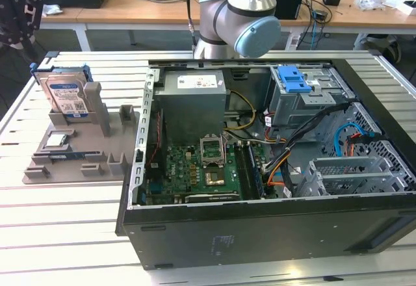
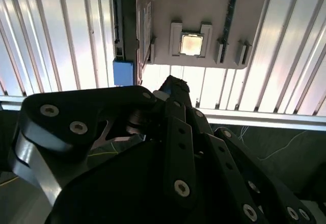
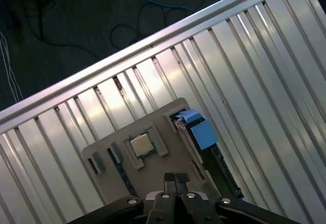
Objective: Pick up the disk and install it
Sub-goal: 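Pick up the disk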
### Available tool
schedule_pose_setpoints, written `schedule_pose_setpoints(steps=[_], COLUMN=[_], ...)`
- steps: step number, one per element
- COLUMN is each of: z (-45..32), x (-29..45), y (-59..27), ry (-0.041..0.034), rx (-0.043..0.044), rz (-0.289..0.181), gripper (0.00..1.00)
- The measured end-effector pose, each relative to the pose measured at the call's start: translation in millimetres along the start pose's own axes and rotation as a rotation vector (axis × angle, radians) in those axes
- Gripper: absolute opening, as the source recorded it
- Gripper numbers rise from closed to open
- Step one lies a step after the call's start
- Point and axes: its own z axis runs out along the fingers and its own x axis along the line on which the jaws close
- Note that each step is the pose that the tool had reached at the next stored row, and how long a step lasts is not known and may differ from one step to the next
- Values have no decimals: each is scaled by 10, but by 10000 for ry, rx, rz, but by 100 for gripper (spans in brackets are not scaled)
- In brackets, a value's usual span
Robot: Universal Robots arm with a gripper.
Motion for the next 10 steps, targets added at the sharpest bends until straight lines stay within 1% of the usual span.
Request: schedule_pose_setpoints(steps=[2, 10], z=[0, 0], x=[0, 0], y=[0, 0], ry=[18, 61], rx=[-10, -34], rz=[-438, -1454], gripper=[11, 11])
